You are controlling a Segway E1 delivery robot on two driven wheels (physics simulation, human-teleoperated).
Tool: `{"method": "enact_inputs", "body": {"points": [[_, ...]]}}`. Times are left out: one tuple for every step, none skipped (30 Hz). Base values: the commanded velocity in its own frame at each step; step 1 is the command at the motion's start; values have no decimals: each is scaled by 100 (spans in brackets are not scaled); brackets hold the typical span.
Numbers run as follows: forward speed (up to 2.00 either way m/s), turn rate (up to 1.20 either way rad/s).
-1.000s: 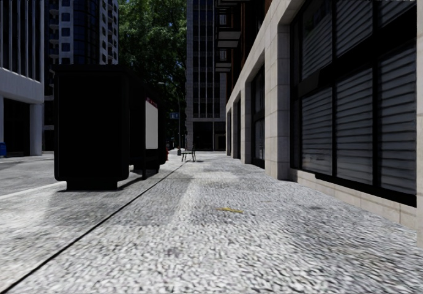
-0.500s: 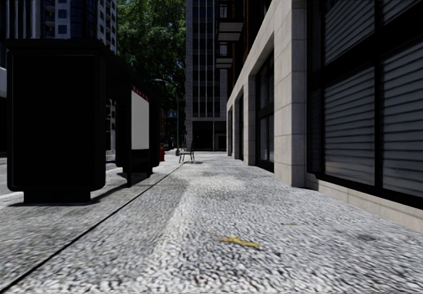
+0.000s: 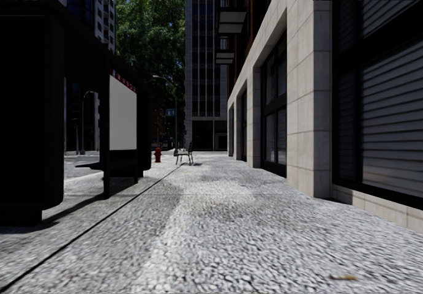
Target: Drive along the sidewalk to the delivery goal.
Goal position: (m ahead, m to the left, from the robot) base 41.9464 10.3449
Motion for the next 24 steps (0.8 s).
{"method": "enact_inputs", "body": {"points": [[199,0],[199,0],[199,0],[199,0],[199,0],[199,0],[199,0],[199,0],[199,0],[199,0],[199,0],[199,0],[199,0],[199,0],[199,0],[199,0],[199,0],[199,0],[199,0],[199,0],[199,0],[199,0],[199,0],[199,0]]}}
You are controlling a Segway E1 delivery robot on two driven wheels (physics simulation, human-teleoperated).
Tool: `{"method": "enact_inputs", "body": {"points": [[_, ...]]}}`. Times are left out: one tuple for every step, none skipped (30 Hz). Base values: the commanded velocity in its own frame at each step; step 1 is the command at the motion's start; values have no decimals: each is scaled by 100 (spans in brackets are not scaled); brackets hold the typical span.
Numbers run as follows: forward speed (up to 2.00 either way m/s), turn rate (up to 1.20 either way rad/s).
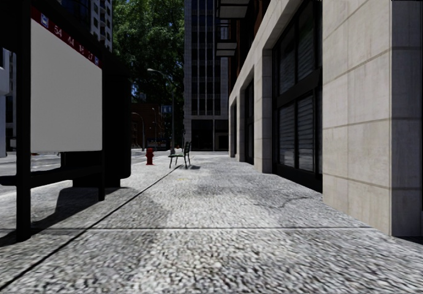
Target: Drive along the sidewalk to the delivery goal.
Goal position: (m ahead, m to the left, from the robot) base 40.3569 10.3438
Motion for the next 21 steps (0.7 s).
{"method": "enact_inputs", "body": {"points": [[199,0],[199,0],[199,0],[199,0],[199,0],[199,0],[199,0],[199,0],[199,0],[199,0],[199,0],[199,0],[199,0],[199,0],[199,0],[199,0],[199,0],[199,0],[199,0],[199,0],[199,0]]}}
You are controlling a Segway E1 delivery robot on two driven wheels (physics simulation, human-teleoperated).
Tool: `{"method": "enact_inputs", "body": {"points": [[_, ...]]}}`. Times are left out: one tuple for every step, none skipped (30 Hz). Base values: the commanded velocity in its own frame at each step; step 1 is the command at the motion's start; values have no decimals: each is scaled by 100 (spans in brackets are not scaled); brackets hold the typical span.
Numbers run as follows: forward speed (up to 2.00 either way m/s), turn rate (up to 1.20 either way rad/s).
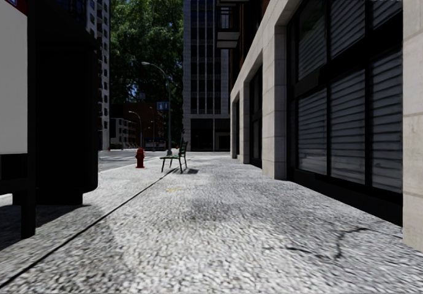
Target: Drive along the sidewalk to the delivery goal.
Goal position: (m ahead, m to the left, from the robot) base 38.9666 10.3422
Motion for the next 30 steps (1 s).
{"method": "enact_inputs", "body": {"points": [[199,0],[199,0],[199,0],[199,0],[199,0],[199,0],[199,0],[199,0],[199,0],[199,0],[199,0],[199,0],[199,0],[199,0],[199,0],[199,0],[199,0],[199,0],[199,0],[199,0],[199,0],[199,0],[199,0],[199,0],[199,0],[199,0],[199,0],[199,0],[199,0],[199,0]]}}
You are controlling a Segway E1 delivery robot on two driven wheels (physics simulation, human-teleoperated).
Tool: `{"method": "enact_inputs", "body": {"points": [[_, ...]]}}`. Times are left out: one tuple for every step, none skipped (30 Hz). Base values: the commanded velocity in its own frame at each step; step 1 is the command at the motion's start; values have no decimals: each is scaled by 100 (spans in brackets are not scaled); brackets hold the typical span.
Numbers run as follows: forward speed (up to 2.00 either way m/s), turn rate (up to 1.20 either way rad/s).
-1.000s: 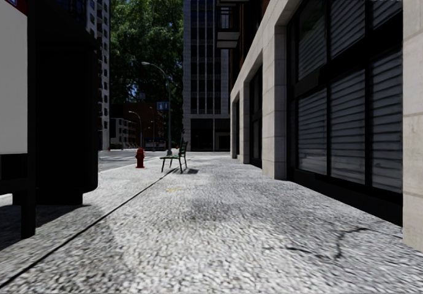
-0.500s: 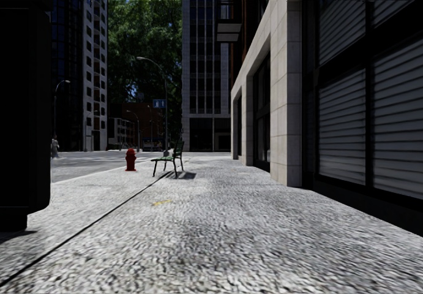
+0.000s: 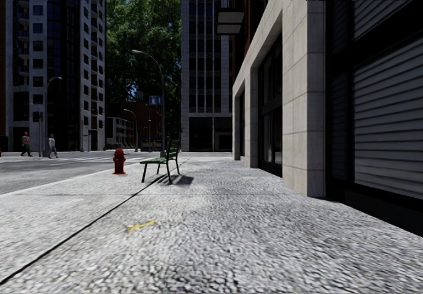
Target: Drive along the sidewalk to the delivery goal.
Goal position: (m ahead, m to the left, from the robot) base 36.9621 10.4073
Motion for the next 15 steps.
{"method": "enact_inputs", "body": {"points": [[199,0],[199,0],[199,0],[199,0],[199,0],[199,0],[199,0],[199,0],[199,0],[199,0],[199,0],[199,0],[199,0],[199,0],[199,0]]}}
